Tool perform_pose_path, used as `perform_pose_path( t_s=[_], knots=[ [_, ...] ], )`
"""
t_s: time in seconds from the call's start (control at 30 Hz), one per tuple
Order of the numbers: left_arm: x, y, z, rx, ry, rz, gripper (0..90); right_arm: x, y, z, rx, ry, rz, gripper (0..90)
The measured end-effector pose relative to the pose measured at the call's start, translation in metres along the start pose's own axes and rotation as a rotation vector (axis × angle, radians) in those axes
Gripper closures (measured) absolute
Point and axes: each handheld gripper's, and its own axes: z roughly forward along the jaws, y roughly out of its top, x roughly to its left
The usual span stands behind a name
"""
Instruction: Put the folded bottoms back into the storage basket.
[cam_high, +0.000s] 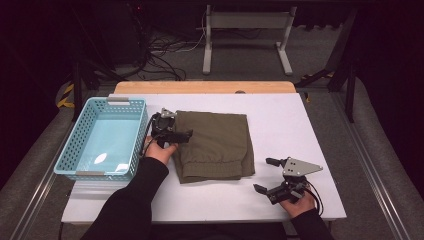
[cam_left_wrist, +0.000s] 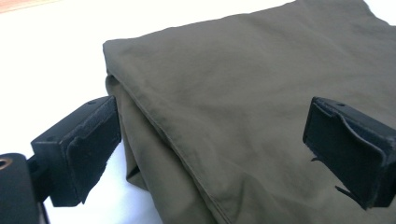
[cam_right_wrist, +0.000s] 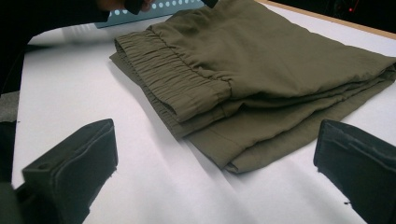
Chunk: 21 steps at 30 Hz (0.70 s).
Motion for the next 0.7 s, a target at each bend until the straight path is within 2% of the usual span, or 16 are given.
perform_pose_path(
  t_s=[0.13, 0.4, 0.7],
  knots=[
    [0.002, 0.004, 0.004, 0.004, 0.017, 0.006, 5.3, 0.0, 0.0, 0.0, 0.0, 0.0, -0.001, 0.4],
    [0.007, 0.004, 0.011, 0.021, 0.035, -0.008, 5.4, 0.0, 0.0, 0.0, -0.001, 0.002, 0.0, 0.5],
    [0.014, -0.001, 0.023, 0.052, 0.024, -0.034, 6.2, 0.0, 0.0, 0.0, 0.0, 0.004, 0.0, 0.5]
  ],
)
